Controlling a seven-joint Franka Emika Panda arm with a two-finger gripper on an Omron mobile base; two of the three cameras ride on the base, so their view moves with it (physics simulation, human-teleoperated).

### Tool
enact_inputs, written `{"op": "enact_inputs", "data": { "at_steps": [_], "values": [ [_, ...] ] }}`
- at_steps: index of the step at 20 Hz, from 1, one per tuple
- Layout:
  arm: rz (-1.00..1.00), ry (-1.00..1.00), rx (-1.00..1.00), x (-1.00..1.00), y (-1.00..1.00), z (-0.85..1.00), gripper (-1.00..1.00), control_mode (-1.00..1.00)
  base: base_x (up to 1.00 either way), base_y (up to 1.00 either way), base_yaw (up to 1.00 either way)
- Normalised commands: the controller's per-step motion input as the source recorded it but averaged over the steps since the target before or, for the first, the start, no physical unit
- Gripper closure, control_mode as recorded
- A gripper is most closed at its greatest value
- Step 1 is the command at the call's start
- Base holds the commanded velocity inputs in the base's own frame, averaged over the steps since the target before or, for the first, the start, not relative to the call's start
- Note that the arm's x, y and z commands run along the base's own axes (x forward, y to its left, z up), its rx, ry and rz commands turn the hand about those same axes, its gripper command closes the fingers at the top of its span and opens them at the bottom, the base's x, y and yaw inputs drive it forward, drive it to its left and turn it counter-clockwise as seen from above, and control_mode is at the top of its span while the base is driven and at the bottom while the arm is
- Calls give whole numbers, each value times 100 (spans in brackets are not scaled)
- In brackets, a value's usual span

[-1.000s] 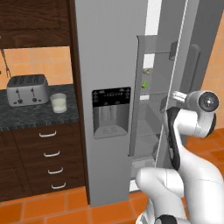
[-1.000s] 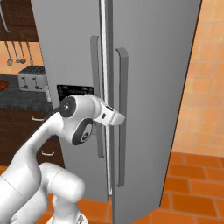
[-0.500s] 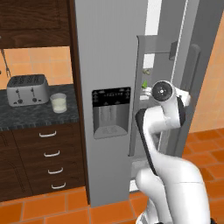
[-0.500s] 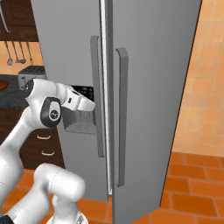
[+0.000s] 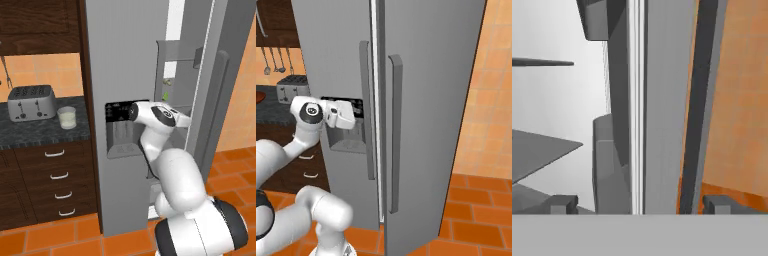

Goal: Grab a lemon wedge from the fridge and one ice cube from the ice bowl, and put them in the glass of lemonade.

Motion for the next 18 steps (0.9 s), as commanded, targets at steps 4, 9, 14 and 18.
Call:
{"op": "enact_inputs", "data": {
  "at_steps": [4,9,14,18],
  "values": [
    [-24,-8,1,-18,-24,-1,-100,-100,0,0,0],
    [-24,-9,3,-36,-43,-2,-100,-100,0,0,0],
    [-24,-12,2,-35,-51,-4,-100,-100,0,0,0],
    [-16,0,0,14,-23,-1,-100,-100,0,0,0]
  ]
}}
